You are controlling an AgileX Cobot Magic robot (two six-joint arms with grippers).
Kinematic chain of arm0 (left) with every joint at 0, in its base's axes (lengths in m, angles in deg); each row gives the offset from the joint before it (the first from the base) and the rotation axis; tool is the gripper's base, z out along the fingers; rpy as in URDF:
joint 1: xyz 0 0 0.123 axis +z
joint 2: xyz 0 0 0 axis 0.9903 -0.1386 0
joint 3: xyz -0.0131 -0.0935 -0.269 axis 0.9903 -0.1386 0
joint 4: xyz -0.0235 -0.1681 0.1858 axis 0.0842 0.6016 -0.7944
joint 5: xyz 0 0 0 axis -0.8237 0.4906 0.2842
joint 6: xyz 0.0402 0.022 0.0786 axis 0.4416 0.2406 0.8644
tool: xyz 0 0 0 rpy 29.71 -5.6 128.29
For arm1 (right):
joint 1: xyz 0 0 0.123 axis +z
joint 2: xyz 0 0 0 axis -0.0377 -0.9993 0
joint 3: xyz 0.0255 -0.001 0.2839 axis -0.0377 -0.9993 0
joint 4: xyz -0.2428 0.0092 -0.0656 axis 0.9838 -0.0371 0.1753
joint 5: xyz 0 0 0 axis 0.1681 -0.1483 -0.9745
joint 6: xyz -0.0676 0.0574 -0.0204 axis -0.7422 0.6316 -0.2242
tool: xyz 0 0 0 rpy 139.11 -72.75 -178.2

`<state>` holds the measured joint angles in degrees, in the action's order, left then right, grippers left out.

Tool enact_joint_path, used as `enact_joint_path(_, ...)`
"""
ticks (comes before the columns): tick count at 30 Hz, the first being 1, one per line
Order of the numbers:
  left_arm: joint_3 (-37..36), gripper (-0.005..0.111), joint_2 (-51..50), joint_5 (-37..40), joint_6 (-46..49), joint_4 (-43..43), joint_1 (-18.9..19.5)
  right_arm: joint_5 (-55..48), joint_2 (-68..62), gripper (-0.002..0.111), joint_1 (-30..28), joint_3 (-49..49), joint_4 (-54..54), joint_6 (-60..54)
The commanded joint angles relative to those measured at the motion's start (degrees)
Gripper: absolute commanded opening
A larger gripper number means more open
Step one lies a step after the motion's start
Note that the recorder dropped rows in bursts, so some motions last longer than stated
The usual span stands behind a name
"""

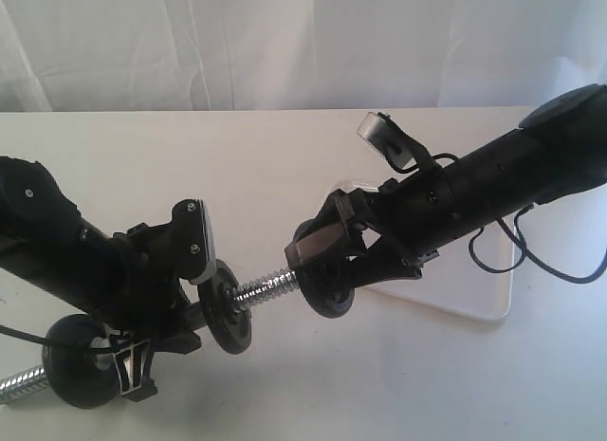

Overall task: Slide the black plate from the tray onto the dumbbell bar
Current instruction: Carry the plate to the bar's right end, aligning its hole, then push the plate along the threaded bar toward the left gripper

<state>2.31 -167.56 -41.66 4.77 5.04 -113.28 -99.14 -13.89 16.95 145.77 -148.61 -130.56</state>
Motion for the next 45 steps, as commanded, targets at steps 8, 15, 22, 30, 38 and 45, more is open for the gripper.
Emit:
enact_joint_path(8, 1.73, 0.000, 2.43, -0.14, 2.62, 5.97, -0.31, -7.12, 0.38, 0.000, -2.62, 0.29, -4.63, -1.51)
enact_joint_path(15, 1.73, 0.000, 2.43, -0.15, 2.98, 5.97, -0.31, -8.37, -0.24, 0.000, -2.81, 0.29, -5.16, -1.51)
enact_joint_path(22, 1.73, 0.000, 2.43, -0.19, 3.01, 5.97, -0.31, -8.37, -4.83, 0.000, -2.81, 0.29, -7.21, -1.51)
enact_joint_path(30, 1.73, 0.000, 2.43, -0.41, 2.77, 5.97, -0.31, -8.37, -6.03, 0.000, -2.90, 0.60, -7.73, -1.51)
enact_joint_path(38, 1.73, 0.000, 2.43, -0.28, 2.79, 5.97, -0.31, -8.37, -5.21, 0.000, -5.71, 2.50, -5.53, -1.51)
enact_joint_path(45, 1.73, 0.000, 2.43, -0.28, 2.79, 5.97, -0.31, -8.37, -5.19, 0.000, -6.06, 2.37, -5.84, -1.27)
